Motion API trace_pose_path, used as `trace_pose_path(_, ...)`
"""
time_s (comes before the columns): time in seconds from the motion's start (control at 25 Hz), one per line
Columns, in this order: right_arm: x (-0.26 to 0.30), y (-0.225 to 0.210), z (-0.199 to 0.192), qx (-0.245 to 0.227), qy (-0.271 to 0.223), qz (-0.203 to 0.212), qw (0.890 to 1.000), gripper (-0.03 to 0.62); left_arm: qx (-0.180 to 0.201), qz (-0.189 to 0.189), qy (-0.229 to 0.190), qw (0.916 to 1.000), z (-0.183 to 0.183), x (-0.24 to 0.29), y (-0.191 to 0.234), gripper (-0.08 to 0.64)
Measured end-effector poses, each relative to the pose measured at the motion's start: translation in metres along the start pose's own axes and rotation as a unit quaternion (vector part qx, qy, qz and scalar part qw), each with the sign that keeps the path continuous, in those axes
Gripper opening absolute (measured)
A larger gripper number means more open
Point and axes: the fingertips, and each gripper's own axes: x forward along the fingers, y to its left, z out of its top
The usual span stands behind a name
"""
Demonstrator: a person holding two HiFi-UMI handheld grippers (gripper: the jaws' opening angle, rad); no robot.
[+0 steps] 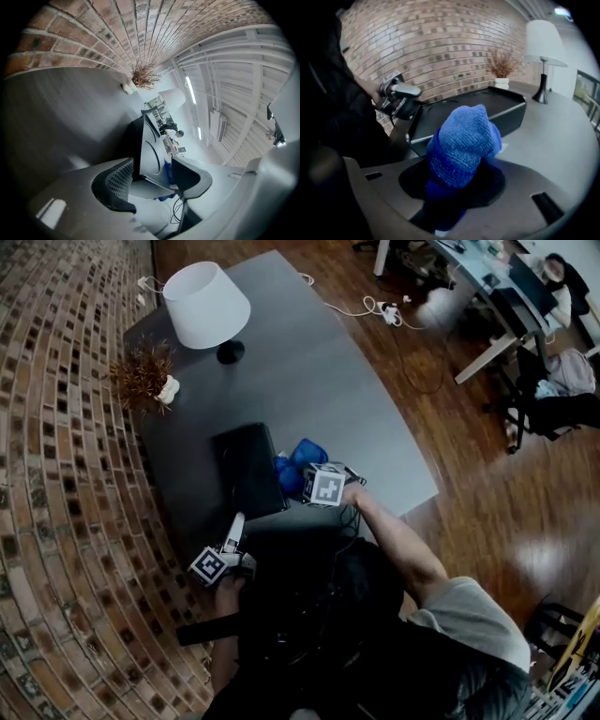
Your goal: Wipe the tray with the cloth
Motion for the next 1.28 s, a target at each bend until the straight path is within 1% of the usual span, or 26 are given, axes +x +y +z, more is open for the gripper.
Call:
trace_pose_path(0.04, 0.002, 0.013, -0.003, -0.011, 0.009, 0.003, 1.0, 0.156, 0.003, 0.004, 0.001, 1.0, 0.0, 0.0, 0.001, 0.238)
trace_pose_path(0.08, 0.002, 0.028, -0.007, -0.014, 0.016, 0.018, 1.0, 0.155, 0.002, -0.001, 0.001, 1.0, 0.0, 0.001, 0.0, 0.238)
trace_pose_path(0.16, -0.004, 0.069, -0.019, -0.033, 0.03, 0.078, 0.996, 0.156, -0.013, -0.013, -0.002, 0.9998, -0.001, 0.003, -0.004, 0.238)
trace_pose_path(0.2, -0.008, 0.093, -0.025, -0.059, 0.039, 0.11, 0.991, 0.155, -0.017, -0.015, -0.002, 0.9997, -0.002, 0.003, -0.004, 0.238)
trace_pose_path(0.24, -0.014, 0.114, -0.032, -0.089, 0.048, 0.137, 0.985, 0.156, -0.011, -0.015, 0.0, 0.9998, -0.002, 0.002, -0.004, 0.238)
trace_pose_path(0.28, -0.02, 0.128, -0.04, -0.113, 0.056, 0.151, 0.98, 0.156, 0.008, -0.02, 0.003, 0.9998, 0.0, 0.002, -0.005, 0.238)
trace_pose_path(0.32, -0.027, 0.131, -0.047, -0.119, 0.059, 0.15, 0.98, 0.156, 0.038, -0.03, 0.007, 0.9988, 0.003, 0.003, -0.008, 0.238)
trace_pose_path(0.36, -0.037, 0.122, -0.054, -0.102, 0.059, 0.131, 0.984, 0.156, 0.063, -0.041, 0.011, 0.9971, 0.006, 0.004, -0.011, 0.238)
trace_pose_path(0.4, -0.049, 0.104, -0.063, -0.068, 0.056, 0.098, 0.991, 0.158, 0.077, -0.047, 0.013, 0.9958, 0.007, 0.005, -0.011, 0.238)
trace_pose_path(0.44, -0.065, 0.078, -0.075, -0.026, 0.054, 0.058, 0.997, 0.16, 0.075, -0.049, 0.015, 0.9959, 0.006, 0.005, -0.011, 0.238)
trace_pose_path(0.48, -0.085, 0.051, -0.088, 0.018, 0.051, 0.015, 0.998, 0.163, 0.06, -0.047, 0.013, 0.997, 0.003, 0.005, -0.012, 0.238)
trace_pose_path(0.52, -0.108, 0.024, -0.099, 0.059, 0.047, -0.026, 0.997, 0.166, 0.052, -0.045, 0.009, 0.9976, 0.002, 0.005, -0.014, 0.238)
trace_pose_path(0.6, -0.154, -0.021, -0.125, 0.12, 0.055, -0.106, 0.986, 0.167, 0.089, -0.049, -0.003, 0.9948, 0.011, 0.002, -0.021, 0.238)
trace_pose_path(0.64, -0.173, -0.036, -0.141, 0.138, 0.07, -0.141, 0.978, 0.167, 0.106, -0.051, -0.01, 0.993, 0.016, 0.001, -0.024, 0.238)
trace_pose_path(0.68, -0.186, -0.044, -0.157, 0.145, 0.091, -0.165, 0.971, 0.169, 0.117, -0.052, -0.015, 0.9917, 0.019, 0.0, -0.026, 0.238)
trace_pose_path(0.72, -0.191, -0.046, -0.171, 0.137, 0.115, -0.178, 0.968, 0.184, 0.126, -0.054, -0.016, 0.9905, 0.021, 0.0, -0.025, 0.238)
trace_pose_path(0.76, -0.189, -0.042, -0.183, 0.12, 0.144, -0.178, 0.966, 0.189, 0.134, -0.056, -0.014, 0.9894, 0.02, 0.001, -0.023, 0.236)
trace_pose_path(0.8, -0.183, -0.033, -0.192, 0.097, 0.177, -0.169, 0.965, 0.203, 0.141, -0.058, -0.009, 0.9883, 0.019, 0.003, -0.021, 0.236)
trace_pose_path(0.88, -0.176, -0.01, -0.201, 0.055, 0.237, -0.144, 0.959, 0.313, 0.153, -0.063, 0.006, 0.9863, 0.013, 0.007, -0.024, 0.238)
trace_pose_path(0.92, -0.181, -0.002, -0.199, 0.039, 0.255, -0.142, 0.956, 0.316, 0.157, -0.067, 0.014, 0.9852, 0.009, 0.009, -0.03, 0.238)
trace_pose_path(1.0, -0.207, 0.001, -0.183, 0.017, 0.268, -0.167, 0.949, 0.316, 0.166, -0.078, 0.033, 0.9825, 0.002, 0.012, -0.042, 0.238)
trace_pose_path(1.08, -0.23, -0.008, -0.146, -0.003, 0.247, -0.205, 0.947, 0.316, 0.18, -0.09, 0.052, 0.9781, -0.006, 0.015, -0.05, 0.232)
trace_pose_path(1.16, -0.231, -0.019, -0.094, -0.017, 0.185, -0.231, 0.955, 0.314, 0.199, -0.096, 0.069, 0.973, -0.01, 0.019, -0.052, 0.232)
trace_pose_path(1.2, -0.221, -0.024, -0.066, -0.022, 0.144, -0.237, 0.961, 0.314, 0.209, -0.091, 0.072, 0.971, -0.01, 0.022, -0.052, 0.232)
trace_pose_path(1.24, -0.203, -0.028, -0.041, -0.028, 0.105, -0.236, 0.966, 0.313, 0.223, -0.077, 0.071, 0.9691, -0.009, 0.024, -0.049, 0.22)
trace_pose_path(1.28, -0.179, -0.03, -0.02, -0.035, 0.075, -0.229, 0.97, 0.29, 0.241, -0.053, 0.065, 0.9669, -0.005, 0.024, -0.043, 0.202)
